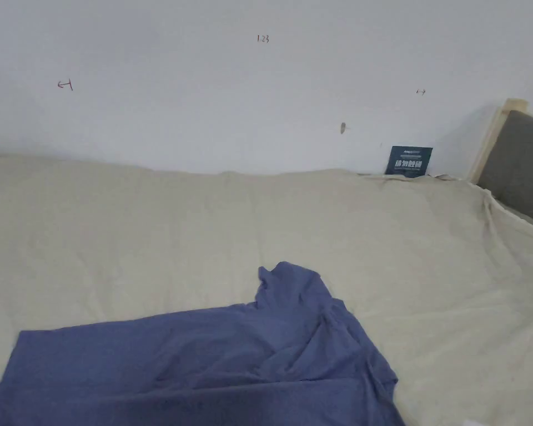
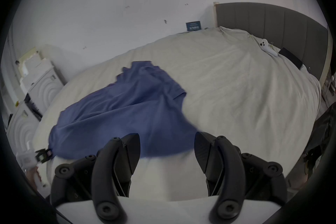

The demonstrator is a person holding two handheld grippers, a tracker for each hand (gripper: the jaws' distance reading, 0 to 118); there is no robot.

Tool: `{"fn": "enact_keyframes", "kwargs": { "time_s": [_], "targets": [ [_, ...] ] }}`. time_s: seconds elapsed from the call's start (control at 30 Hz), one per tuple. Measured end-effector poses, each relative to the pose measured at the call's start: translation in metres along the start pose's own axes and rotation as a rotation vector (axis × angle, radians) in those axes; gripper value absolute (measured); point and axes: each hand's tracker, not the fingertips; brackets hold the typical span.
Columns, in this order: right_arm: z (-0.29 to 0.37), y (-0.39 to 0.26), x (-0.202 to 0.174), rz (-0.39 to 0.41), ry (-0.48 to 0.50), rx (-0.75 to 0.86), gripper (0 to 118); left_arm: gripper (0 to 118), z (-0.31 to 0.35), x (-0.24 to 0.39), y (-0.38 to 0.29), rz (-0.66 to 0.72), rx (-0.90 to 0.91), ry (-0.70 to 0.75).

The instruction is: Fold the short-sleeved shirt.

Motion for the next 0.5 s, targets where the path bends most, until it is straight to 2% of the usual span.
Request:
{"fn": "enact_keyframes", "kwargs": {
  "time_s": [0.1, 0.17, 0.2, 0.23, 0.27, 0.3, 0.33, 0.37, 0.5],
  "targets": [
    [-0.046, 0.004, 0.007, 0.014, -0.043, -0.056, 65, 11, 0.001, 0.008, -0.003, -0.024, 0.005, 0.024],
    [-0.074, -0.003, 0.007, 0.014, -0.043, -0.167, 64, 11, 0.000, 0.008, -0.001, -0.006, 0.000, 0.031],
    [-0.080, -0.007, 0.005, 0.004, -0.041, -0.185, 63, 11, 0.000, 0.008, -0.001, 0.010, 0.000, 0.032],
    [-0.079, -0.012, -0.002, 0.045, -0.075, -0.133, 62, 11, 0.000, 0.007, -0.001, 0.017, 0.001, 0.031],
    [-0.074, -0.010, -0.010, 0.111, -0.112, -0.098, 57, 11, 0.000, 0.007, -0.001, 0.020, 0.002, 0.030],
    [-0.071, -0.010, -0.016, 0.130, -0.114, -0.097, 45, 11, 0.002, 0.005, -0.001, 0.024, 0.007, 0.025],
    [-0.068, -0.012, -0.019, 0.114, -0.067, -0.110, 20, 11, 0.005, 0.003, 0.000, 0.038, 0.010, 0.016],
    [-0.069, -0.012, -0.020, 0.106, -0.023, -0.121, 4, 11, 0.008, 0.000, 0.004, 0.071, 0.008, 0.004],
    [-0.064, -0.006, -0.019, 0.109, -0.025, -0.119, 4, 9, 0.017, -0.017, 0.015, 0.211, -0.019, -0.106]
  ]
}}
